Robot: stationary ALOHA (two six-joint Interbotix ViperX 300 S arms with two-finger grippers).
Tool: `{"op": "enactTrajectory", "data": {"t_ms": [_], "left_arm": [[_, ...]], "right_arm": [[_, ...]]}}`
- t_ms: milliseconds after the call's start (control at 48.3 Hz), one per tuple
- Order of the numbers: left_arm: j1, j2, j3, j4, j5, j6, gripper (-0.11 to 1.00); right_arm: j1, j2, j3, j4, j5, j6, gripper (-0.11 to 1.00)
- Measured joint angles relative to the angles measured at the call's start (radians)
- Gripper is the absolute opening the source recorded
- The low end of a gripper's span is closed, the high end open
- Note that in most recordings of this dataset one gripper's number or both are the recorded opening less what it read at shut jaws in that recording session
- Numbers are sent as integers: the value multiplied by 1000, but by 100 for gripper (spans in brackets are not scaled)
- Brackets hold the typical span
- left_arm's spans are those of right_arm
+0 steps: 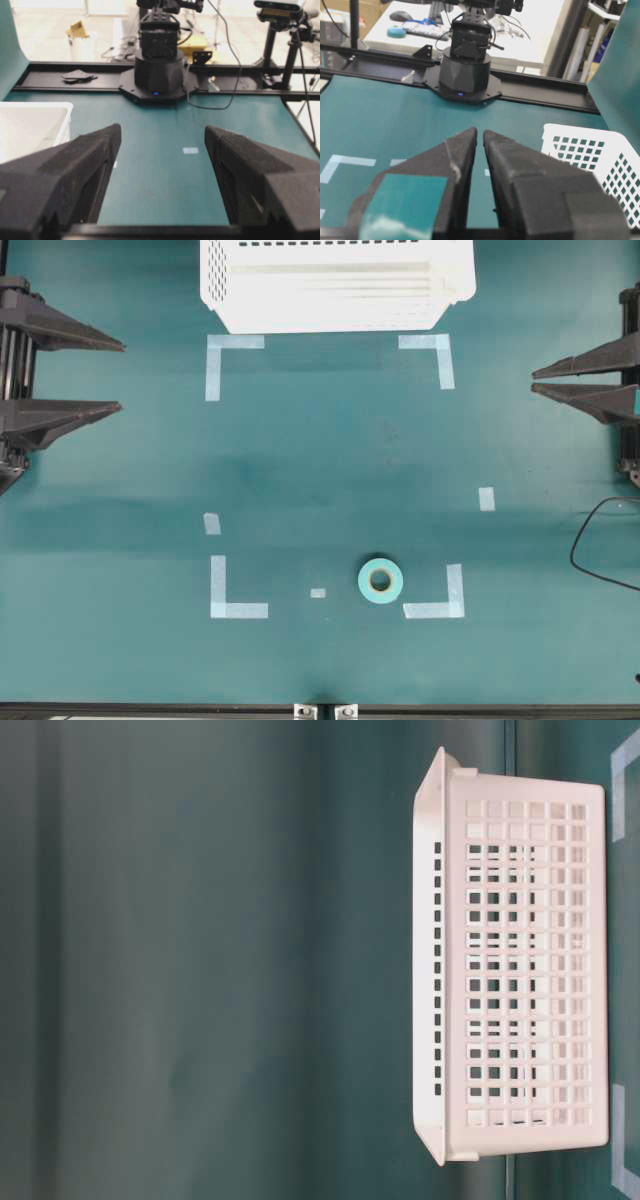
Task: Put the tape into the white basket.
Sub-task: 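Move the right gripper inward toward the teal tape roll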
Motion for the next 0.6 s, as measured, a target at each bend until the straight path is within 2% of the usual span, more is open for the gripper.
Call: {"op": "enactTrajectory", "data": {"t_ms": [41, 145, 248, 455, 600], "left_arm": [[-2, 2, 6, -3, -2, -3, 22], [-2, -2, 54, -26, -2, -21, 1], [-8, -17, 71, -26, 0, -37, -8], [-15, -58, 106, -28, 6, -40, -11], [-17, -89, 127, -28, 74, -43, -11]], "right_arm": [[0, 0, 2, 0, 0, 2, 22], [0, 0, 35, 0, -2, 12, 3], [0, 0, 49, 0, -2, 37, 1], [0, 3, 49, -11, 31, 127, 1], [15, 23, 49, -15, 84, 160, 1]]}}
